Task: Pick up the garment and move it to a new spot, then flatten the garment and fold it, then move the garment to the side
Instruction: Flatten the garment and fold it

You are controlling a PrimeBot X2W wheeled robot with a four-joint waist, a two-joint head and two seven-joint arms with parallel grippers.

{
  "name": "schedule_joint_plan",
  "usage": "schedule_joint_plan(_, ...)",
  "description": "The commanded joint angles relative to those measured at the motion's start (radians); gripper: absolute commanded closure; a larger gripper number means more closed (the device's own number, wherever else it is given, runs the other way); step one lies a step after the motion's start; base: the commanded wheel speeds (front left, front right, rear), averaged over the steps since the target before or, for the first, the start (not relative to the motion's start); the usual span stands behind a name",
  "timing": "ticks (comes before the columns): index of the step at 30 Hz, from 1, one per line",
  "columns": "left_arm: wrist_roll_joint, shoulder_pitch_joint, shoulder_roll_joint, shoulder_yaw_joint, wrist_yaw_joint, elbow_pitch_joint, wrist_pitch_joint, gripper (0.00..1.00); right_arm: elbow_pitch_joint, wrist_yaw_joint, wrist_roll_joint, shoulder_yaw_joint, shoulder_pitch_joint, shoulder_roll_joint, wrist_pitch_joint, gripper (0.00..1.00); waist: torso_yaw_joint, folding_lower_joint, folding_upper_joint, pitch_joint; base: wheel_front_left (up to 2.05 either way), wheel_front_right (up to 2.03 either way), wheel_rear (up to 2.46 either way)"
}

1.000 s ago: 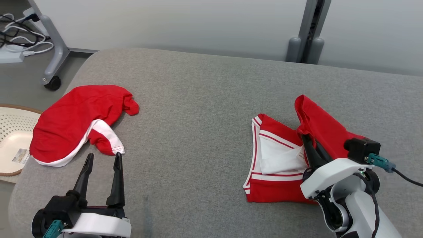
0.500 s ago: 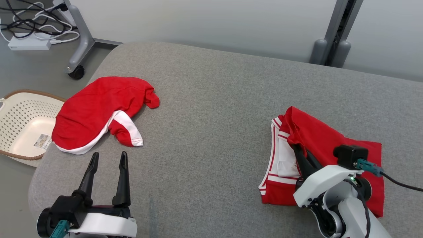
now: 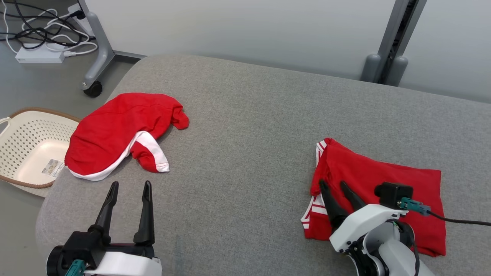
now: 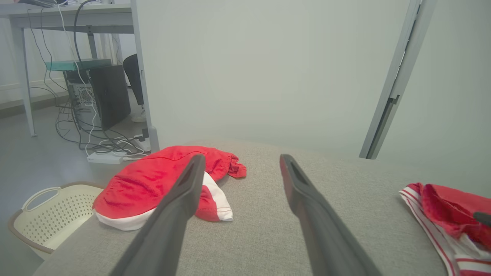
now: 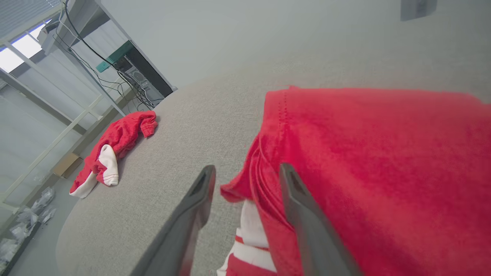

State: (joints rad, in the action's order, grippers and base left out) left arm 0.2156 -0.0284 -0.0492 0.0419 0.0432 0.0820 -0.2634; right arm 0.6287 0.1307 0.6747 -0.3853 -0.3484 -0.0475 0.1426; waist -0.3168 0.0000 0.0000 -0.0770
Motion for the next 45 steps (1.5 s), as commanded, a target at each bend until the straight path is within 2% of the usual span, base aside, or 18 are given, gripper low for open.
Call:
schedule_joint_plan(1,-0.007,-0.001,-0.003,-0.004,0.001,-0.002,-0.002,0.00,0.002,0.000,0.025,-0.020,-0.017,-0.006,0.016,0.00,0.006,0.0000,0.0000,0.001,0.00,0.00,0.00)
schedule_joint_plan(4,-0.011,-0.004,-0.003,-0.003,0.002,-0.003,-0.002,0.00,-0.007,0.000,0.072,-0.050,-0.032,-0.008,0.042,0.00,0.021,0.0000,0.0000,-0.001,0.00,0.00,0.00)
schedule_joint_plan(7,-0.012,-0.007,-0.003,-0.003,0.000,-0.007,-0.002,0.00,-0.013,0.000,0.055,-0.039,-0.053,-0.008,0.077,0.00,0.044,0.0000,0.0000,-0.002,0.00,0.00,0.00)
schedule_joint_plan(12,-0.007,-0.003,-0.003,-0.004,-0.002,-0.016,-0.002,0.00,-0.020,0.000,-0.019,0.023,-0.072,-0.009,0.107,0.00,0.091,0.0000,0.0000,-0.006,0.00,0.00,0.00)
schedule_joint_plan(18,0.006,0.022,-0.003,0.008,-0.008,-0.025,-0.002,0.00,-0.032,0.000,-0.162,0.117,-0.070,-0.025,0.121,0.00,0.175,0.0000,0.0000,-0.012,0.00,0.00,0.00)
schedule_joint_plan(25,-0.001,0.050,-0.003,0.000,0.009,-0.019,-0.002,0.00,-0.056,0.000,-0.303,0.189,-0.049,-0.023,0.123,0.00,0.266,0.0000,0.0000,-0.026,0.00,0.00,0.00)
schedule_joint_plan(31,-0.008,0.064,-0.003,-0.009,0.027,-0.012,-0.002,0.00,-0.092,0.000,-0.364,0.219,-0.016,-0.013,0.123,0.00,0.309,0.0000,0.0000,-0.033,0.00,0.00,0.00)
schedule_joint_plan(38,-0.013,0.057,-0.003,-0.006,0.036,0.003,-0.002,0.00,-0.119,0.000,-0.407,0.222,0.025,-0.006,0.123,0.00,0.325,0.0000,0.0000,-0.025,0.00,0.00,0.00)
schedule_joint_plan(39,-0.013,0.056,-0.003,-0.004,0.037,0.005,-0.002,0.00,-0.120,0.000,-0.410,0.216,0.031,-0.006,0.123,0.55,0.325,0.0000,0.0000,-0.023,0.00,0.00,0.00)
schedule_joint_plan(40,-0.014,0.056,-0.003,-0.002,0.037,0.007,-0.002,0.00,-0.121,0.000,-0.416,0.204,0.033,-0.005,0.123,1.00,0.323,0.0000,0.0000,-0.021,0.00,0.00,0.00)
schedule_joint_plan(45,-0.015,0.060,-0.003,0.001,0.039,0.013,-0.002,0.00,-0.112,0.000,-0.414,0.126,0.029,-0.007,0.123,1.00,0.306,0.0000,0.0000,-0.011,0.00,0.00,0.00)
